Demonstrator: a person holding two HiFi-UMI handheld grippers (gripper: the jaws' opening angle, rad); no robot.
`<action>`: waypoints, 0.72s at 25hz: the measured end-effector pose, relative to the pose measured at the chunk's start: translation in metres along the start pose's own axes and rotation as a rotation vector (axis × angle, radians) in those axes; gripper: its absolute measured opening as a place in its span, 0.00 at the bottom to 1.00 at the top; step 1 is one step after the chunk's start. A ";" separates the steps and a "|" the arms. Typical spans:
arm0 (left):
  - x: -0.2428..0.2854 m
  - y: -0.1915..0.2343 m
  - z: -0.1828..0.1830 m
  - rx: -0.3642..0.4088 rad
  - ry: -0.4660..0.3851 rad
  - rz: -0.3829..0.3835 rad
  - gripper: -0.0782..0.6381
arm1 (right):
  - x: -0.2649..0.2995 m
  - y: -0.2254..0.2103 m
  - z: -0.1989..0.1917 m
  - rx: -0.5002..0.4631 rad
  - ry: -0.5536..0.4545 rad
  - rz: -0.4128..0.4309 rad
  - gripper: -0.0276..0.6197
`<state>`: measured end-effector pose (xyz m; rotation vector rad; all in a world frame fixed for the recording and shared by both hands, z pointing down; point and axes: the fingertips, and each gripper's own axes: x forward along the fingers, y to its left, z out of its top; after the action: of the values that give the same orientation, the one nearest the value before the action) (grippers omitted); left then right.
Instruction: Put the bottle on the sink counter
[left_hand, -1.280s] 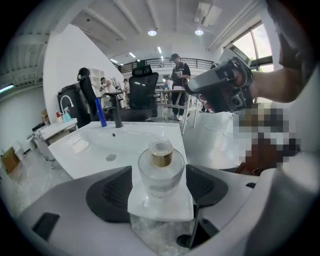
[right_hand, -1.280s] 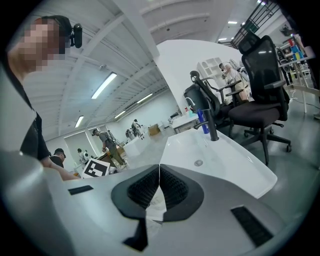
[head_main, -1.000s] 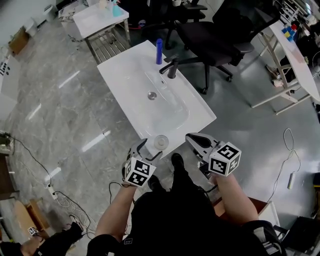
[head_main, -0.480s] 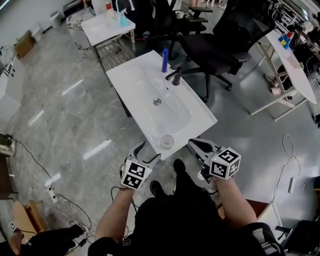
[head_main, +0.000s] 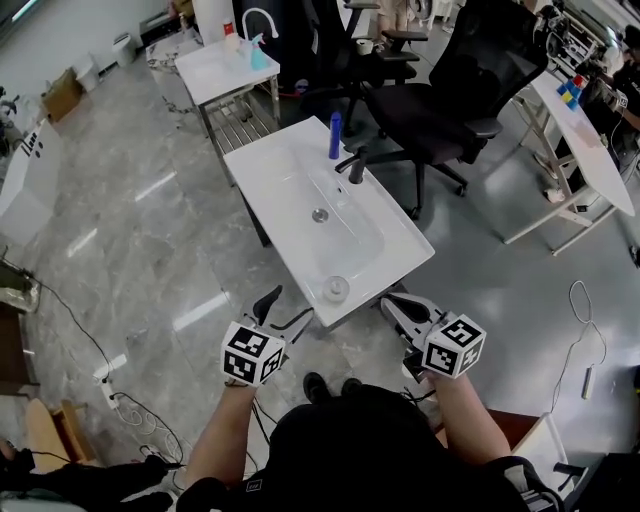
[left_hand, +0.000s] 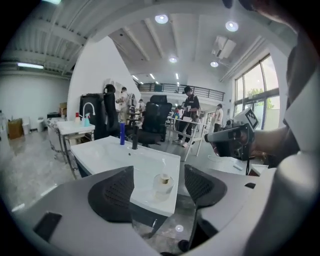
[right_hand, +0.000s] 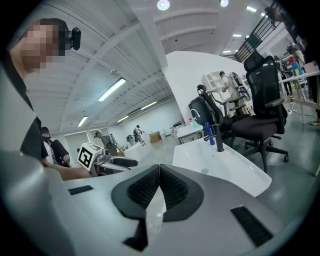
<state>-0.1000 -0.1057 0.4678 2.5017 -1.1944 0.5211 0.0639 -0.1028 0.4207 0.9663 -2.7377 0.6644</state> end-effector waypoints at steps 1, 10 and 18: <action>-0.004 -0.001 0.006 0.023 -0.007 0.028 0.55 | -0.002 -0.002 0.004 -0.001 -0.010 0.003 0.07; -0.023 -0.029 0.087 -0.015 -0.256 0.202 0.16 | -0.036 0.022 0.029 -0.176 -0.104 0.147 0.07; -0.013 -0.043 0.115 -0.026 -0.274 0.154 0.12 | -0.045 0.022 0.061 -0.161 -0.257 0.121 0.06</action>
<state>-0.0523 -0.1210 0.3547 2.5314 -1.4912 0.1997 0.0851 -0.0908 0.3457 0.9124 -3.0364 0.3501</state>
